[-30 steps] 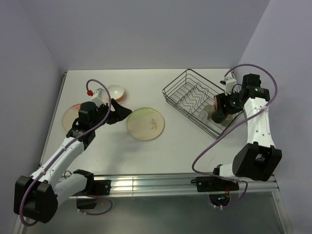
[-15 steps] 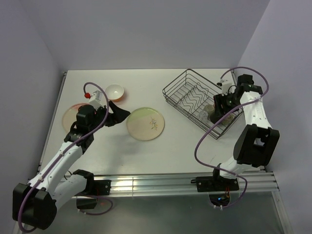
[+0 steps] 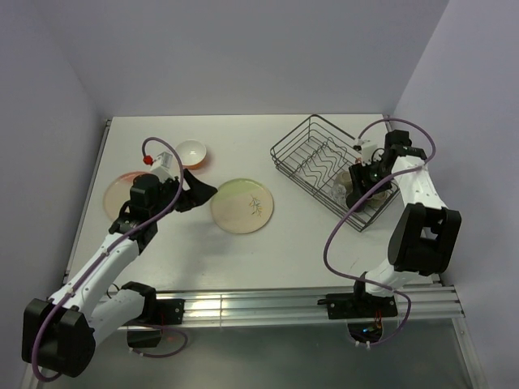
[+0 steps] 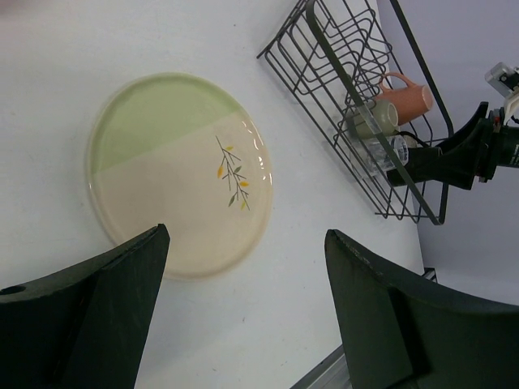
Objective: Load the mixed dishes into the dish rack
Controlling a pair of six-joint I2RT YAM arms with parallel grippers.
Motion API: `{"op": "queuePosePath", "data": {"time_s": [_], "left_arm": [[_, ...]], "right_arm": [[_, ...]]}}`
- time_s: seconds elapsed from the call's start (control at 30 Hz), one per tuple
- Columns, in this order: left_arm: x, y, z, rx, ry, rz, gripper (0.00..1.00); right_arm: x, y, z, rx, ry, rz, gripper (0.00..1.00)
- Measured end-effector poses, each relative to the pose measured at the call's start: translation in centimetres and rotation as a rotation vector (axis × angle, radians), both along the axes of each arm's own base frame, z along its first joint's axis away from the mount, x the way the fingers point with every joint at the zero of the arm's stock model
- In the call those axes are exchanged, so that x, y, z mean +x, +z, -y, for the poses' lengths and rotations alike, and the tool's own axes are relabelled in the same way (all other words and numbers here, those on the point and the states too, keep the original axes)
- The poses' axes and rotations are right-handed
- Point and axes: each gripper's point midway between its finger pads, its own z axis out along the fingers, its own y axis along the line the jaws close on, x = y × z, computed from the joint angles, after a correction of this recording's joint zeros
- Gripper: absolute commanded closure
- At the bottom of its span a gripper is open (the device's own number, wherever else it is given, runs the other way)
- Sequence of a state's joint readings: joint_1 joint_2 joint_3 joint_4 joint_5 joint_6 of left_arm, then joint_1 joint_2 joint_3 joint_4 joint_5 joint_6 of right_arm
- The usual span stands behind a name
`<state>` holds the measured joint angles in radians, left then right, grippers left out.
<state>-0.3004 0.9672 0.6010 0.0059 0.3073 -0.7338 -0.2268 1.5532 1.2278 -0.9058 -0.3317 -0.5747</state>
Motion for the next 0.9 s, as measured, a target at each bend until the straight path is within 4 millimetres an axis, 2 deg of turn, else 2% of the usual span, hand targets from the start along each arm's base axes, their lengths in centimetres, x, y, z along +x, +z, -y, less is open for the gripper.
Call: {"op": "queuePosePath", "data": {"time_s": [0.4,0.73,0.9], "left_arm": [[-0.1,-0.5,-0.2,0.010,0.010,-0.019,0.16],[-0.1,-0.5,-0.2,0.012,0.010,-0.018,0.16],[0.0,-0.6,-0.2,0.016,0.008,-0.017,0.16]], "right_arm": [[0.2,-1.3,0.4,-0.030,0.012,-0.029,0.99],[-0.1,-2.1,0.2,-0.028,0.019,-0.041,0.86],[-0.2,-2.6,0.0,-0.031,0.028,-0.046,0.72]]}}
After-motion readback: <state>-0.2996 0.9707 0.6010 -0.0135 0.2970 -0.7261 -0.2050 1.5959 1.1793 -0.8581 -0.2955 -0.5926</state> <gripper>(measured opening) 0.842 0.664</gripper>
